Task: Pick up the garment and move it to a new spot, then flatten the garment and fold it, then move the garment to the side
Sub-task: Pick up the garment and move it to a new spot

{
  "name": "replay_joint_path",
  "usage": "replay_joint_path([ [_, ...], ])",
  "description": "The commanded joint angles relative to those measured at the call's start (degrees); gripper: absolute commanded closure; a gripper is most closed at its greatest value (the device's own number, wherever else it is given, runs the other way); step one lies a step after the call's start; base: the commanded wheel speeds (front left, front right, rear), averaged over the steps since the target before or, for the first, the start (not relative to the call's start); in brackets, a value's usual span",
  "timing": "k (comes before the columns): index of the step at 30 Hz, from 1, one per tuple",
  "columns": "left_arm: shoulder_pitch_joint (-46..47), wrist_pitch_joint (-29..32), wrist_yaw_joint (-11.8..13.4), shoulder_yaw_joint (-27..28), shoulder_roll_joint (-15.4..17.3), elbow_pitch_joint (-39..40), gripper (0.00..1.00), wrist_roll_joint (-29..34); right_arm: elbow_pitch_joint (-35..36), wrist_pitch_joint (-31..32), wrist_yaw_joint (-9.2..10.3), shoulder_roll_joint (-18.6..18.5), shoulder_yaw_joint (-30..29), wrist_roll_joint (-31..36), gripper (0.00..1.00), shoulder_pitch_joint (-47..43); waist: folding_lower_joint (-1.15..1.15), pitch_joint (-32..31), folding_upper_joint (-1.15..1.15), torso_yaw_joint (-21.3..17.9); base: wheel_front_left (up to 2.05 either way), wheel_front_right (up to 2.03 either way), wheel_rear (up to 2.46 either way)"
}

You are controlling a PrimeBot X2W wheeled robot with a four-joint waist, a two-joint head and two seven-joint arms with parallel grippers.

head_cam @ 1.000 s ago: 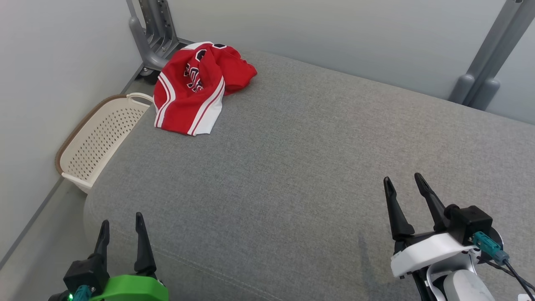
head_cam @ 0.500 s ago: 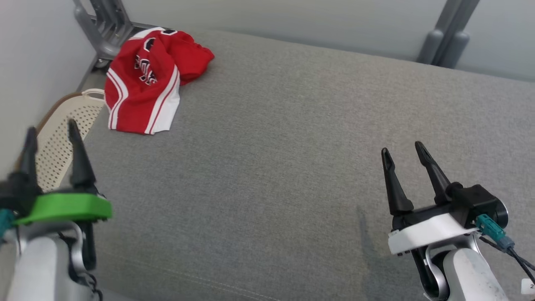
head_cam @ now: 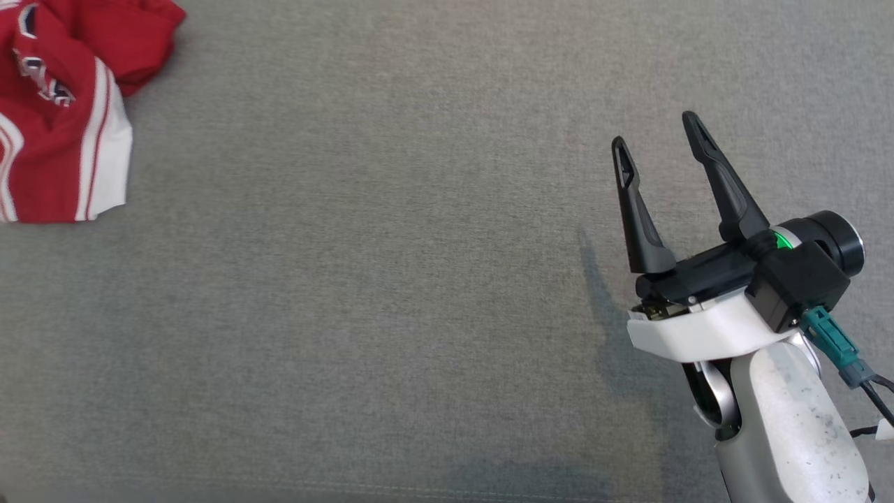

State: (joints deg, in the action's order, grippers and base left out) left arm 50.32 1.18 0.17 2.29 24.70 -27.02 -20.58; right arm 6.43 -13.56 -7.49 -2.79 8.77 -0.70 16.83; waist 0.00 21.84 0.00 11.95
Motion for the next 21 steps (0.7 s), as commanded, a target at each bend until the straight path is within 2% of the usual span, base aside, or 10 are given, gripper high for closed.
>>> replay_joint_path([
  [1,2.2,0.9,0.0,-0.1,1.0,-2.8,0.0,0.3,1.0,-0.4,0.0,-0.3,0.3,0.5,0.0,1.2,0.0,9.0,0.0,-8.1,0.0,0.0,0.0],
  [5,6.4,3.9,-0.6,-1.3,2.3,-10.2,0.0,0.7,3.3,-0.5,0.0,-0.5,0.5,0.9,0.0,1.4,0.0,11.9,0.0,-9.9,0.0,0.0,0.0],
  [11,10.2,8.8,0.7,-1.6,4.6,-19.0,0.0,1.0,5.5,-0.6,0.0,-0.6,1.2,1.1,0.0,1.0,0.0,14.7,0.0,-11.7,0.0,0.0,0.0],
  [18,11.0,11.1,3.6,-1.2,8.6,-23.4,0.0,2.0,6.6,-0.9,0.0,-0.7,0.8,1.3,0.0,0.4,0.0,16.5,0.0,-13.1,0.0,0.0,0.0],
  [21,10.7,11.6,4.5,-1.0,8.9,-23.9,0.0,1.8,6.7,-0.9,0.0,-0.6,0.9,1.2,0.0,0.3,0.0,16.7,0.0,-13.3,0.0,0.0,0.0],
])
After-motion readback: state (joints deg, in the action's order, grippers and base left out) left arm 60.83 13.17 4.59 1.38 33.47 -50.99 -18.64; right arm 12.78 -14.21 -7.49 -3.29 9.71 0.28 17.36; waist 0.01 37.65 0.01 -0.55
